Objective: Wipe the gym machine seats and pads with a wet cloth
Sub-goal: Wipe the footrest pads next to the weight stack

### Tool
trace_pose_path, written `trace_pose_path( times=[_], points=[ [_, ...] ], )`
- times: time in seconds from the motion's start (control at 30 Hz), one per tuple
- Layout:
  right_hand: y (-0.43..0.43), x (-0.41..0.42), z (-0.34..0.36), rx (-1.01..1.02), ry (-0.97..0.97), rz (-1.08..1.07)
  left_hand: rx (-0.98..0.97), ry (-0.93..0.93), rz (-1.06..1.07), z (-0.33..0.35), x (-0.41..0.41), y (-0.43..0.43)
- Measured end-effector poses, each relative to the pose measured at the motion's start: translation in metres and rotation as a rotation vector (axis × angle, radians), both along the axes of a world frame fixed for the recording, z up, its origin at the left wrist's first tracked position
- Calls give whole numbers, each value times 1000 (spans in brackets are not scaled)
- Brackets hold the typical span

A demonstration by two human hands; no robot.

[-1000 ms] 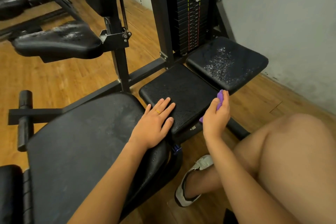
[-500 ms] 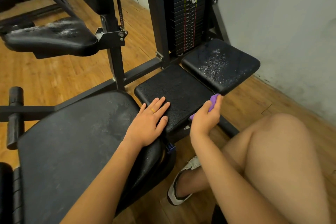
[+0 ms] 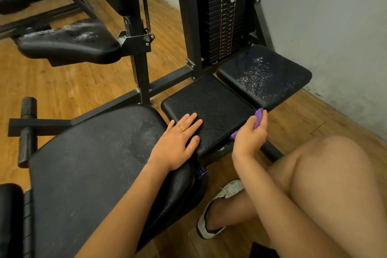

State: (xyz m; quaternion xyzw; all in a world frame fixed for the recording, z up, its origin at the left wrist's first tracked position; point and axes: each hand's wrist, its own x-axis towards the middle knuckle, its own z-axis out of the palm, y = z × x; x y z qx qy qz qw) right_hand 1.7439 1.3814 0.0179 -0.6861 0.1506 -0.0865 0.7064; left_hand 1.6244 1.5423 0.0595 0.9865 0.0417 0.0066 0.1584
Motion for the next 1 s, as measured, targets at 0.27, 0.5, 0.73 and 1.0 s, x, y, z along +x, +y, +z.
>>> trace_pose_path(
  times=[0.27, 0.5, 0.73, 1.0],
  points=[
    [34, -62, 7, -41, -23, 15, -8, -2, 18, 3, 2, 1],
    [14, -10, -20, -75, -24, -34, 3, 4, 9, 0, 0, 1],
    [37, -71, 4, -44, -49, 22, -10, -3, 9, 2, 3, 4],
    [17, -49, -1, -84, -45, 95, 23, -8, 46, 11, -10, 10]
  ],
)
